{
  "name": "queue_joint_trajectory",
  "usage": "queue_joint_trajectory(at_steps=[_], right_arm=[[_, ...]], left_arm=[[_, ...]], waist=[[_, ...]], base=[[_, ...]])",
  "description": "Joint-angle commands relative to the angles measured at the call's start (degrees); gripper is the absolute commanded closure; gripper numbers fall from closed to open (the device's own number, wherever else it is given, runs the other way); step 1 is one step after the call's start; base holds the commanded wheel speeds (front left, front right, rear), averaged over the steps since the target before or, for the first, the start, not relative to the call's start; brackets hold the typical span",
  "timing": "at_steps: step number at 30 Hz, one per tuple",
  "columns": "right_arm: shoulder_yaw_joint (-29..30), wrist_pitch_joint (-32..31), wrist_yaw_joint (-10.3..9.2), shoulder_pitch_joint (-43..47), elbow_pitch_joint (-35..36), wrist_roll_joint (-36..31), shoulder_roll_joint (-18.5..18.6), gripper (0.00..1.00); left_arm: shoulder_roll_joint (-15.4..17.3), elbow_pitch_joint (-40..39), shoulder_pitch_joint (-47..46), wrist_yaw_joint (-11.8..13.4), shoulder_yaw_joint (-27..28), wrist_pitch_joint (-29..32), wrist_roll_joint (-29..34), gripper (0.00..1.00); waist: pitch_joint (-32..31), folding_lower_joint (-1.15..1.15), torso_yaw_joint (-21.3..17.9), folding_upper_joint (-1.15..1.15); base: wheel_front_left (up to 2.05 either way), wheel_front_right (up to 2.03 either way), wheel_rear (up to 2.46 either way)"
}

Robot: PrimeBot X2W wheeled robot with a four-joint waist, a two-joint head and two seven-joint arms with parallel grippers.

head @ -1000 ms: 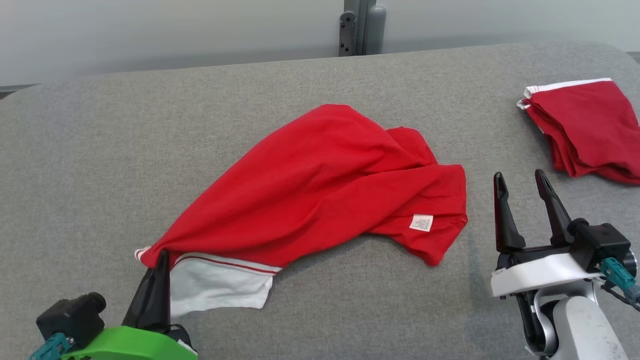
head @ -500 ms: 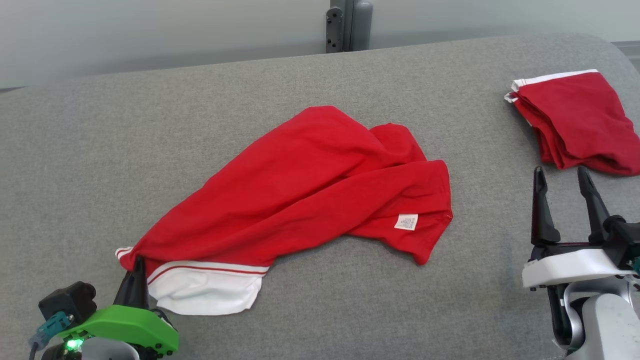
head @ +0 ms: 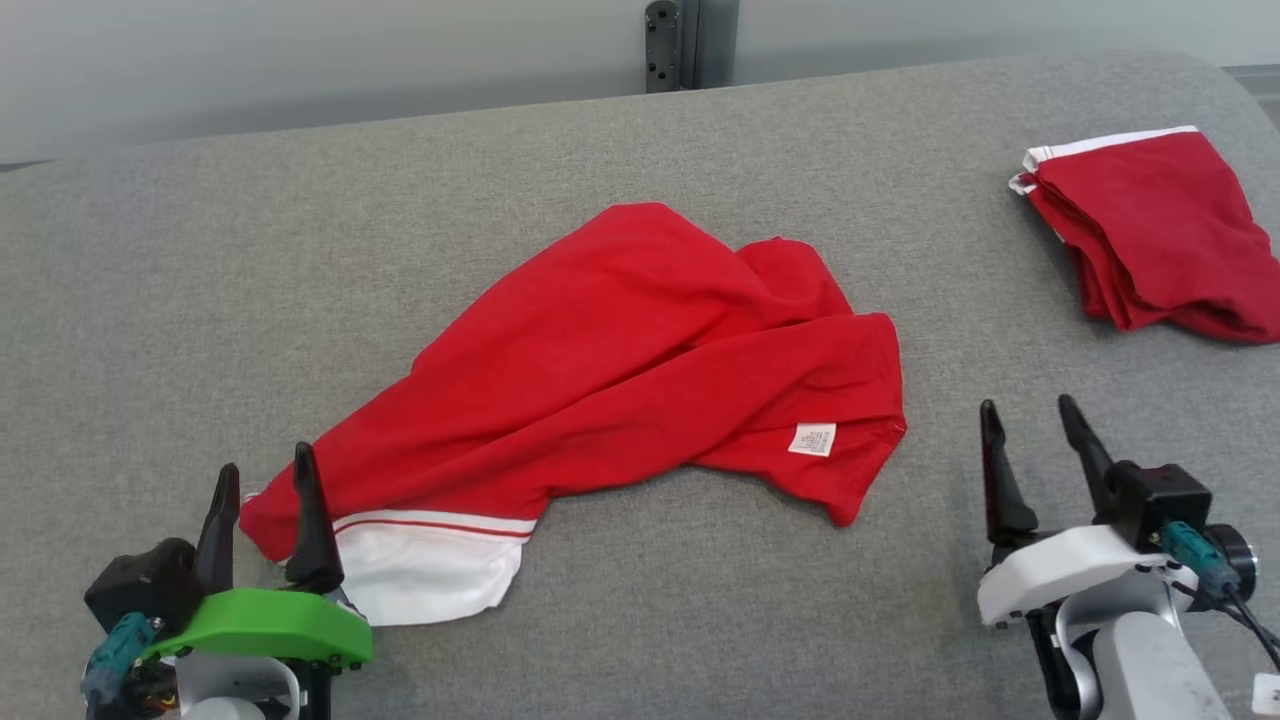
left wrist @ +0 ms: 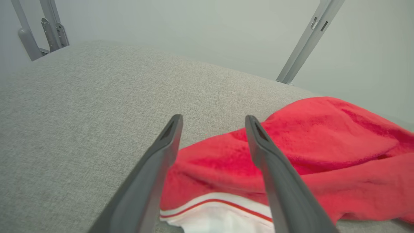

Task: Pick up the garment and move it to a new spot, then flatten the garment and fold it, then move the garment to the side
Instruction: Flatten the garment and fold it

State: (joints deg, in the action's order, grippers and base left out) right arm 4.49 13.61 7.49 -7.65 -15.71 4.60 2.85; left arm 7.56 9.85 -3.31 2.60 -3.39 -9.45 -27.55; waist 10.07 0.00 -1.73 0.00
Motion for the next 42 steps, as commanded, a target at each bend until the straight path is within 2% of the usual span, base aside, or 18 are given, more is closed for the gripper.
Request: queue_joint_trajectory(at_steps=[1, 7, 14, 15, 16, 17, 19, 21, 23, 24, 25, 28, 31, 42], right_arm=[[-1.2, -0.2, 0.0, -1.2, -1.4, 0.4, 0.1, 0.0], [-5.6, -1.3, 0.0, -3.9, -9.9, 0.4, 0.2, 0.0], [-5.9, -0.3, 0.0, -7.6, -18.6, -0.8, 0.2, 0.0], [-5.9, -0.2, 0.0, -8.2, -19.5, -0.8, 0.1, 0.03], [-5.9, 0.0, 0.0, -8.9, -20.6, -0.9, 0.2, 0.11], [-6.0, 0.2, 0.0, -9.5, -21.7, -1.0, 0.1, 0.28], [-6.0, 0.5, 0.0, -10.9, -23.8, -1.2, 0.2, 0.51], [-6.1, 0.8, 0.0, -12.3, -25.8, -1.3, 0.2, 0.58], [-6.2, 1.1, 0.0, -13.6, -27.4, -1.5, 0.2, 0.71], [-6.1, 1.2, 0.0, -14.3, -28.0, -1.8, 0.2, 0.83], [-6.0, 1.3, 0.0, -14.8, -28.6, -1.9, 0.3, 1.0], [-5.6, 1.6, 0.0, -15.6, -28.6, -2.4, 0.4, 1.0], [-5.2, 1.6, 0.0, -15.4, -25.5, -2.9, 0.6, 1.0], [-7.7, 1.6, 0.0, -6.6, -3.0, -6.0, 1.6, 1.0]], left_arm=[[-0.3, -0.7, -0.2, 0.0, -0.5, -0.9, 1.1, 0.0], [-1.5, -3.6, 1.4, 0.5, -3.3, -2.1, 2.4, 0.0], [-2.0, -5.2, 2.3, 0.8, -5.0, -1.7, 2.5, 0.0], [-2.0, -5.4, 2.4, 0.8, -5.0, -1.6, 2.5, 0.0], [-1.9, -5.6, 2.4, 0.8, -5.1, -1.6, 2.4, 0.0], [-1.9, -5.8, 2.5, 0.9, -5.1, -1.5, 2.4, 0.0], [-1.8, -6.1, 2.6, 1.1, -5.1, -1.4, 2.4, 0.0], [-1.6, -6.3, 2.8, 1.2, -5.2, -1.4, 2.3, 0.0], [-1.4, -6.4, 3.0, 1.3, -5.2, -1.3, 2.3, 0.0], [-1.3, -6.5, 3.0, 1.3, -5.3, -1.1, 2.3, 0.0], [-1.3, -6.6, 3.0, 1.3, -5.3, -1.0, 2.3, 0.0], [-1.2, -6.7, 3.1, 1.5, -5.5, -0.8, 2.3, 0.0], [-1.2, -6.8, 3.4, 1.6, -5.6, -0.8, 2.1, 0.0], [-1.3, -6.9, 3.6, 2.0, -6.1, -0.9, 1.7, 0.0]], waist=[[0.3, 0.0, 0.9, 0.0], [0.4, 0.0, 3.0, 0.0], [0.3, 0.0, 4.5, 0.0], [0.3, 0.0, 4.6, 0.0], [0.3, 0.0, 4.7, 0.0], [0.3, 0.0, 4.7, 0.0], [0.3, 0.0, 4.6, 0.0], [0.3, 0.0, 4.5, 0.0], [0.3, 0.0, 4.3, 0.0], [0.3, 0.0, 4.2, 0.0], [0.2, 0.0, 4.1, 0.0], [0.0, 0.0, 3.8, 0.0], [-0.2, 0.0, 3.1, 0.0], [-0.5, 0.0, -0.1, 0.0]], base=[[0.0, 0.0, 0.0], [0.0, 0.0, 0.0], [0.0, 0.0, 0.0], [0.0, 0.0, 0.0], [0.0, 0.0, 0.0], [0.0, 0.0, 0.0], [0.0, 0.0, 0.0], [0.0, 0.0, 0.0], [0.0, 0.0, 0.0], [0.0, 0.0, 0.0], [0.0, 0.0, 0.0], [0.0, 0.0, 0.0], [0.0, 0.0, 0.0], [0.0, 0.0, 0.0]])
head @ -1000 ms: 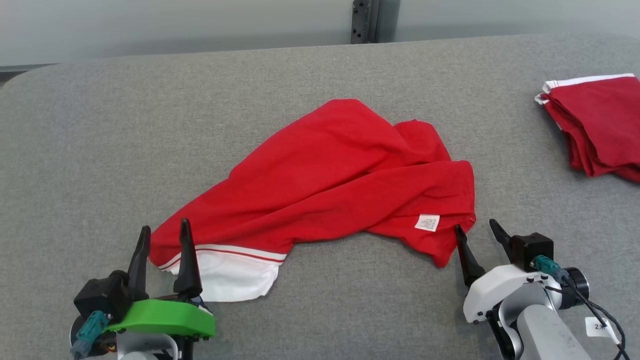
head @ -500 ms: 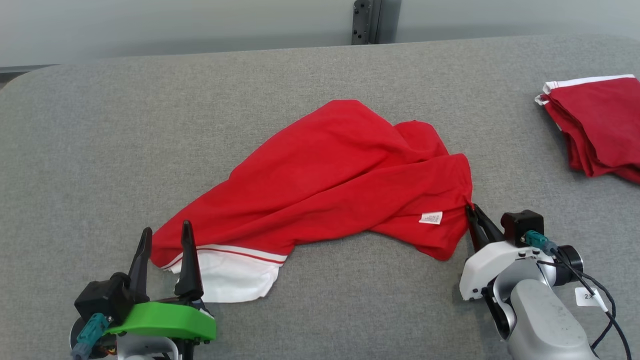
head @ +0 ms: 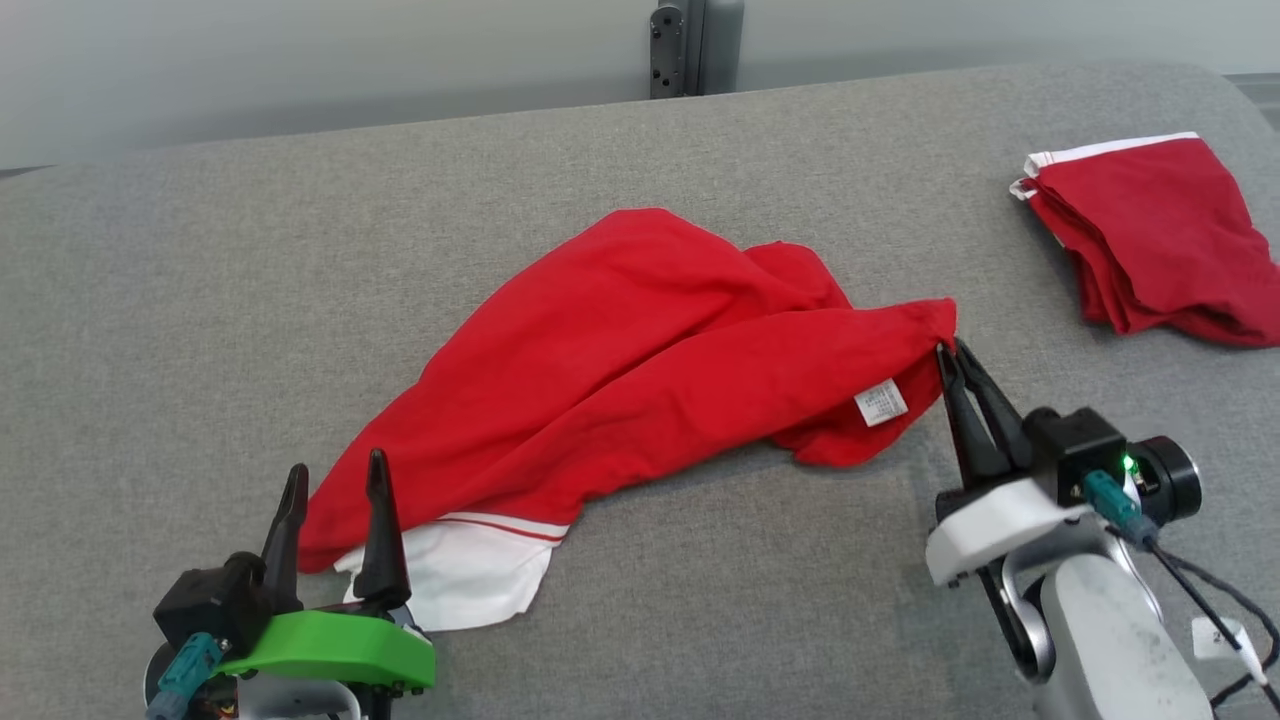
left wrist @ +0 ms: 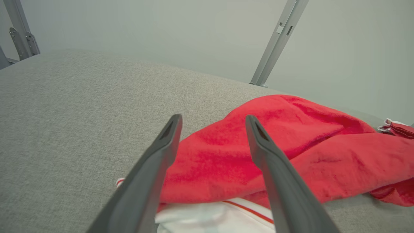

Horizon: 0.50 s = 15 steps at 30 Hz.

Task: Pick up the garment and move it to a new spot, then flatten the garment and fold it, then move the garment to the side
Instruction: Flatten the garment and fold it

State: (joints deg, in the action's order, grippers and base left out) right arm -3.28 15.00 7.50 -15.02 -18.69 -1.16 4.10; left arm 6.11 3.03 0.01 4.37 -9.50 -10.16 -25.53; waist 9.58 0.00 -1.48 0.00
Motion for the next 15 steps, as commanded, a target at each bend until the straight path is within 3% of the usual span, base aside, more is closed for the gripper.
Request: queue_joint_trajectory(at_steps=[1, 7, 15], right_arm=[[-0.5, 0.2, -0.02, 2.2, 1.7, -0.4, 0.7, 1.0], [-3.9, 0.2, -0.02, 11.4, 6.9, -0.3, 0.9, 1.0], [-7.3, 0.0, -0.01, 15.9, 3.1, 1.4, -0.1, 1.0]], left_arm=[[0.2, -0.1, 0.4, 0.3, 0.1, -0.2, -0.3, 0.0], [0.7, -0.3, 0.4, 0.5, 0.4, -0.4, -0.7, 0.0], [1.1, -0.6, -0.8, 0.6, 0.2, -0.1, -0.7, 0.0]], waist=[[0.0, 0.0, -0.6, 0.0], [0.3, 0.0, -2.4, 0.0], [0.6, 0.0, -4.3, 0.0]], base=[[0.0, 0.0, 0.0], [0.0, 0.0, 0.0], [0.0, 0.0, 0.0]])
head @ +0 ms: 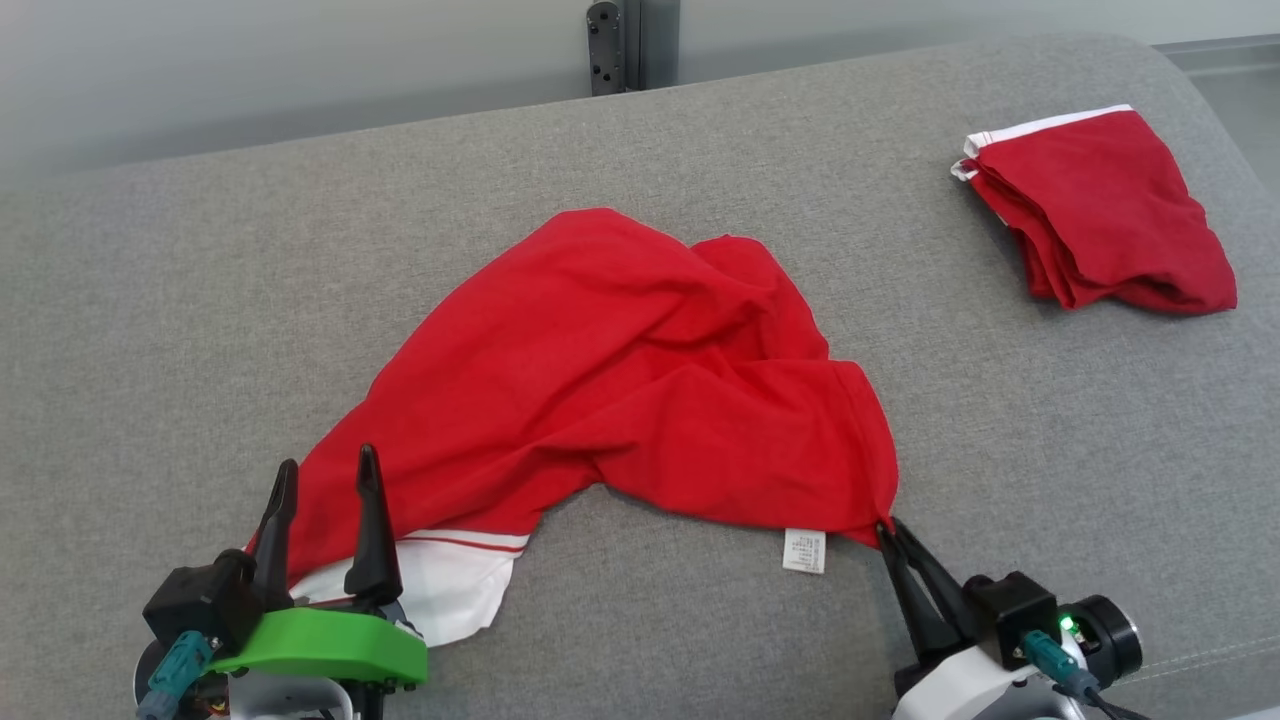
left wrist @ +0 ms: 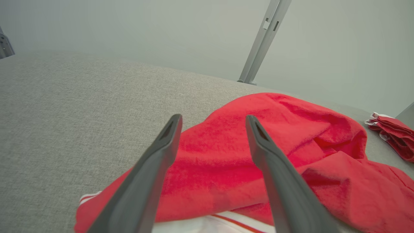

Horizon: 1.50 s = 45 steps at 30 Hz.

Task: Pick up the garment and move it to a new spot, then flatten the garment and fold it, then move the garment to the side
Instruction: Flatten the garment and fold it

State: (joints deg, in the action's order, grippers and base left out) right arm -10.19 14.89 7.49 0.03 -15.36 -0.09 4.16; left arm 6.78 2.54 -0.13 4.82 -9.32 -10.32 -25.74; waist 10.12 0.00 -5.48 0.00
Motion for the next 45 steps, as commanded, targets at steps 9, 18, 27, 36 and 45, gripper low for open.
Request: queue_joint_trajectory(at_steps=[9, 18, 27, 36, 45], right_arm=[[-7.1, 0.2, 0.0, 1.1, -3.7, 2.0, -0.6, 1.0], [-5.3, 0.3, 0.0, 2.4, -0.9, 2.7, 0.6, 0.0], [-0.6, -0.5, 0.0, 0.1, 9.7, 5.1, 2.9, 0.0], [-1.3, -10.5, 0.0, -14.3, 2.5, 8.5, 8.4, 0.0], [-14.8, -18.1, 0.0, -31.4, -12.3, 13.5, 14.5, 0.0]], left_arm=[[0.6, 0.0, -1.0, 0.3, -0.3, -0.1, -0.6, 0.0], [0.6, 0.3, -0.7, 0.6, -0.1, -0.7, -1.3, 0.0], [0.1, 0.8, -1.4, 0.4, -0.9, -1.1, -1.6, 0.0], [-0.6, 1.0, -3.1, 0.0, -2.1, -1.5, -1.4, 0.0], [-1.4, 2.3, -4.6, -0.6, -3.4, -2.4, -1.7, 0.0]], waist=[[0.1, 0.0, -0.7, 0.0], [-0.1, 0.0, -1.0, 0.0], [-0.4, 0.0, -0.2, 0.0], [1.1, 0.0, 5.1, 0.0], [2.7, 0.0, 11.5, 0.0]], base=[[0.0, 0.0, 0.0], [0.0, 0.0, 0.0], [0.0, 0.0, 0.0], [0.0, 0.0, 0.0], [0.0, 0.0, 0.0]])
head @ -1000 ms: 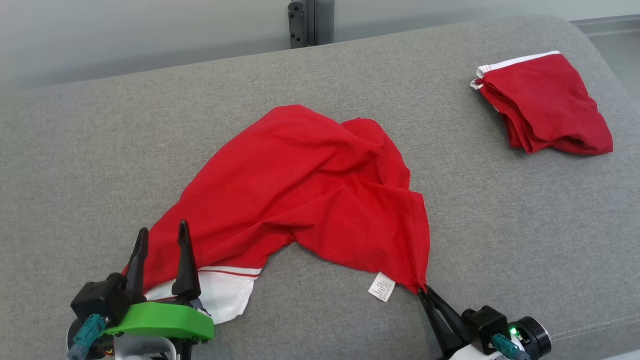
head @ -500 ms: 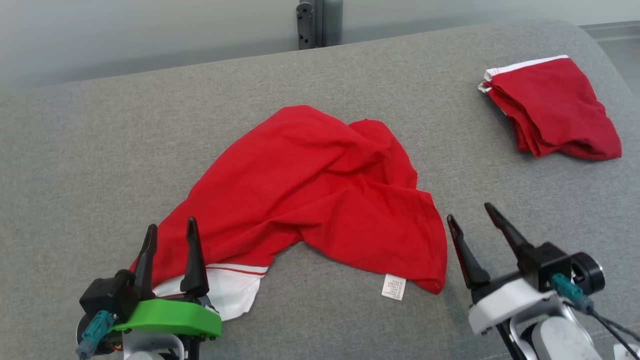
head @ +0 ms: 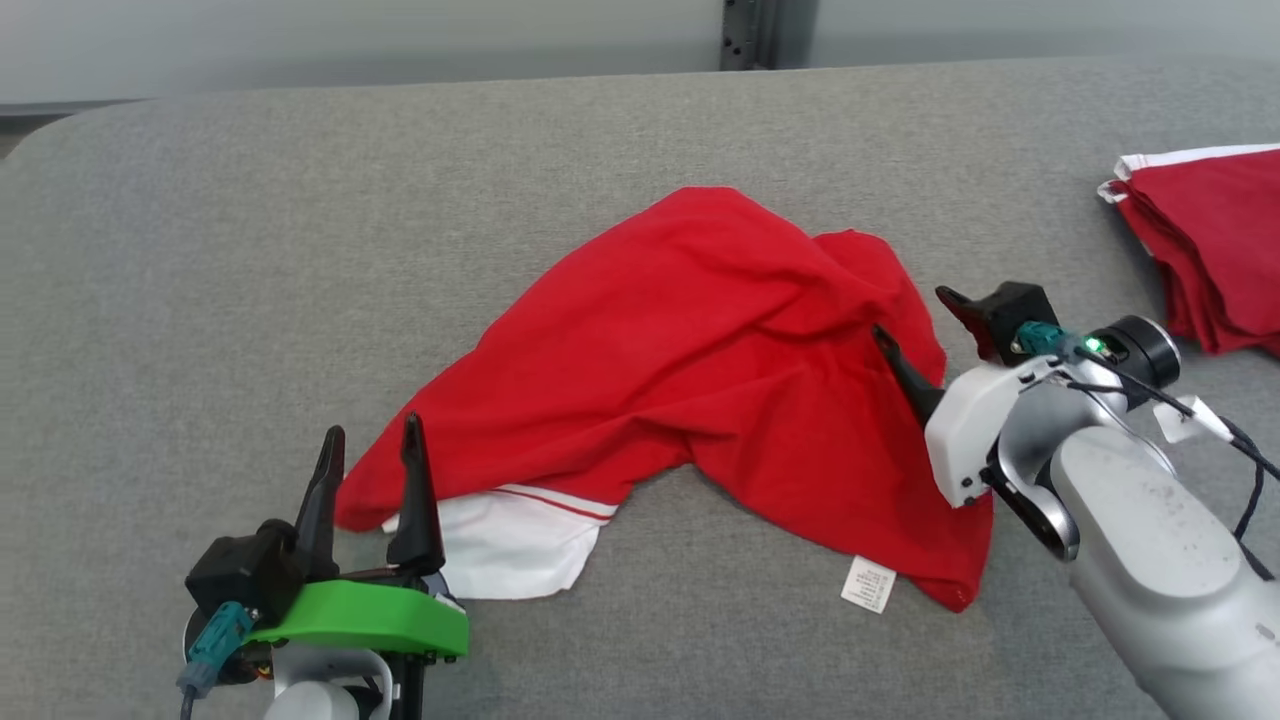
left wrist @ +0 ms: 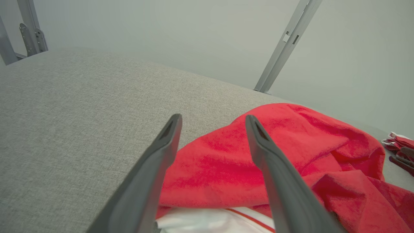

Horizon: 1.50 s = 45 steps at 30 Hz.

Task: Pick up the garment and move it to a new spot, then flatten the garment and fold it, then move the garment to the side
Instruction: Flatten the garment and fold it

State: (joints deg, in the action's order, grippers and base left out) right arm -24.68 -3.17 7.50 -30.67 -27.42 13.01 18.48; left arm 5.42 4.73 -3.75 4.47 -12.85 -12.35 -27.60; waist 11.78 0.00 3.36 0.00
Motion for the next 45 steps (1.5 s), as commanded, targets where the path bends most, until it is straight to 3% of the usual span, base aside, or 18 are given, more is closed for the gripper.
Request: queue_joint_trajectory(at_steps=[1, 10, 11, 12, 13, 14, 27, 34, 35, 36, 37, 45], right_arm=[[-2.0, -0.6, -0.02, -2.5, -1.6, 0.5, 0.9, 0.0], [-16.7, -6.2, -0.02, -12.8, -13.8, 4.4, 4.3, 0.01], [-18.1, -6.3, -0.02, -13.8, -14.7, 5.3, 4.7, 0.33], [-19.1, -6.1, -0.02, -14.8, -15.5, 6.2, 5.1, 0.56], [-20.0, -5.7, -0.02, -15.6, -16.3, 6.9, 5.4, 0.95], [-20.7, -5.3, -0.02, -16.4, -16.9, 7.4, 5.6, 1.0], [-24.9, -0.2, -0.04, -31.5, -25.6, 7.0, 7.7, 1.0], [-26.8, 0.4, -0.04, -37.5, -31.5, 5.6, 6.7, 1.0], [-26.8, 0.7, -0.04, -37.8, -32.3, 5.6, 6.4, 0.95], [-26.5, 1.2, -0.04, -38.0, -33.2, 5.8, 6.0, 0.54], [-26.3, 1.8, -0.04, -38.2, -34.1, 5.9, 5.5, 0.0], [-25.2, 7.9, -0.04, -39.1, -37.2, 7.2, 2.5, 0.0]], left_arm=[[-0.1, 0.3, -1.0, -0.3, 0.0, -0.4, 0.1, 0.0], [-0.7, 1.8, -1.7, -0.7, -1.0, -1.2, -0.4, 0.0], [-0.8, 1.9, -1.7, -0.7, -1.1, -1.3, -0.4, 0.0], [-0.8, 2.0, -1.8, -0.7, -1.2, -1.3, -0.5, 0.0], [-0.9, 2.1, -1.8, -0.7, -1.3, -1.4, -0.5, 0.0], [-0.9, 2.2, -1.8, -0.7, -1.3, -1.5, -0.5, 0.0], [-1.6, 3.0, -3.1, -1.3, -2.7, -2.4, -1.0, 0.0], [-2.0, 3.7, -4.8, -1.7, -3.8, -2.6, -1.5, 0.0], [-2.0, 3.7, -5.0, -1.7, -3.9, -2.6, -1.5, 0.0], [-2.0, 3.7, -5.1, -1.6, -3.9, -2.7, -1.6, 0.0], [-2.1, 3.7, -5.2, -1.6, -3.9, -2.7, -1.6, 0.0], [-1.9, 3.7, -5.1, -1.2, -3.0, -2.9, -0.9, 0.0]], waist=[[1.2, 0.0, 3.3, 0.0], [2.2, 0.0, 7.7, 0.0], [2.3, 0.0, 8.0, 0.0], [2.4, 0.0, 8.3, 0.0], [2.5, 0.0, 8.5, 0.0], [2.6, 0.0, 8.6, 0.0], [5.0, 0.0, 10.9, 0.0], [7.1, 0.0, 13.1, 0.0], [7.3, 0.0, 13.2, 0.0], [7.4, 0.0, 13.3, 0.0], [7.5, 0.0, 13.2, 0.0], [6.6, 0.0, 10.1, 0.0]], base=[[0.0, 0.0, 0.0], [0.0, 0.0, 0.0], [0.0, 0.0, 0.0], [0.0, 0.0, 0.0], [0.0, 0.0, 0.0], [0.0, 0.0, 0.0], [0.0, 0.0, 0.0], [0.0, 0.0, 0.0], [0.0, 0.0, 0.0], [0.0, 0.0, 0.0], [0.0, 0.0, 0.0], [0.0, 0.0, 0.0]])
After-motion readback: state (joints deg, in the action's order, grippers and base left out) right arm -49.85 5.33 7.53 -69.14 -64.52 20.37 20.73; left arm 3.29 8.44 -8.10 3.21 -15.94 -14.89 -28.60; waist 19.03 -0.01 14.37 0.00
